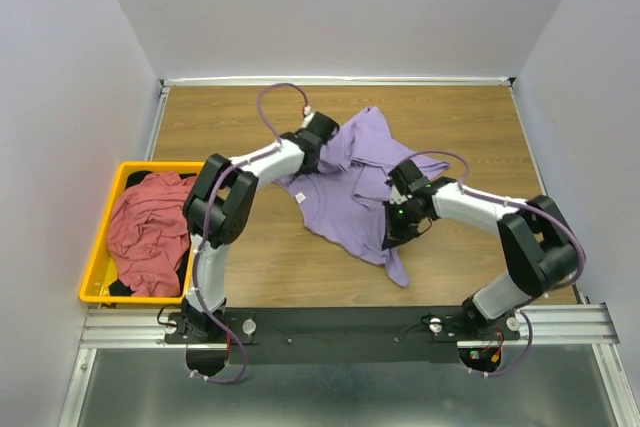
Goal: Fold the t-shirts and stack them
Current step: Flatten the tshirt out
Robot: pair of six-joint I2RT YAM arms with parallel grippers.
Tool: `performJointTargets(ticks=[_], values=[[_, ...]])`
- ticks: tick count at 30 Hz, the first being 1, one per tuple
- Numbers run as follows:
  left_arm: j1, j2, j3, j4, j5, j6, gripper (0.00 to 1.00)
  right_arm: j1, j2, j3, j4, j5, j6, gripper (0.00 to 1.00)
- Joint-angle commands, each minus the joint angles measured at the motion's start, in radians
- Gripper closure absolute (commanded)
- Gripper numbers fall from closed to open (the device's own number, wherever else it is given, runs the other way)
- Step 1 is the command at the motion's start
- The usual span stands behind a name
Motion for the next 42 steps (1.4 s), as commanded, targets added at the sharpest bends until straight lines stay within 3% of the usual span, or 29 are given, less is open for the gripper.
performJointTargets(ticks=[1,3,6,8,9,10,12,13,17,18,21,27,32,42], values=[[0.109,0.121,0.188,0.030,-0.085,0.115,1.00,0.069,0.157,0.123,0.093,-0.185,0.018,0.98],[0.162,0.217,0.286,0.018,-0.068,0.135,1.00,0.112,0.233,0.269,0.100,-0.196,0.040,0.98],[0.209,0.345,0.580,-0.026,-0.034,0.169,0.98,0.205,0.362,0.453,0.098,-0.222,0.054,0.92],[0.226,0.397,0.694,-0.065,-0.033,0.183,0.89,0.221,0.398,0.505,0.097,-0.230,0.058,0.79],[0.231,0.427,0.739,-0.071,-0.034,0.201,0.82,0.224,0.399,0.522,0.097,-0.229,0.058,0.72],[0.238,0.434,0.802,-0.074,-0.030,0.208,0.56,0.225,0.391,0.536,0.095,-0.206,0.055,0.61],[0.237,0.406,0.818,-0.068,-0.040,0.206,0.28,0.222,0.338,0.535,0.084,-0.085,0.023,0.53],[0.237,0.383,0.784,-0.063,-0.039,0.198,0.25,0.219,0.318,0.530,0.078,-0.039,0.011,0.48],[0.237,0.171,0.582,-0.013,0.004,0.134,0.22,0.164,0.190,0.481,0.025,0.211,-0.076,0.45],[0.235,0.129,0.533,-0.007,0.004,0.116,0.22,0.149,0.190,0.470,0.018,0.212,-0.093,0.45],[0.223,-0.047,0.315,0.023,0.053,0.050,0.23,0.046,0.147,0.450,0.001,0.388,-0.164,0.45],[0.176,-0.284,-0.047,0.043,0.182,-0.058,0.27,-0.097,0.184,0.472,0.000,0.497,-0.241,0.46],[0.116,-0.342,-0.270,0.101,0.230,-0.119,0.27,-0.216,0.277,0.533,0.000,0.433,-0.230,0.46],[0.102,-0.263,-0.350,0.151,0.264,-0.119,0.27,-0.299,0.297,0.489,0.000,0.345,-0.244,0.46]])
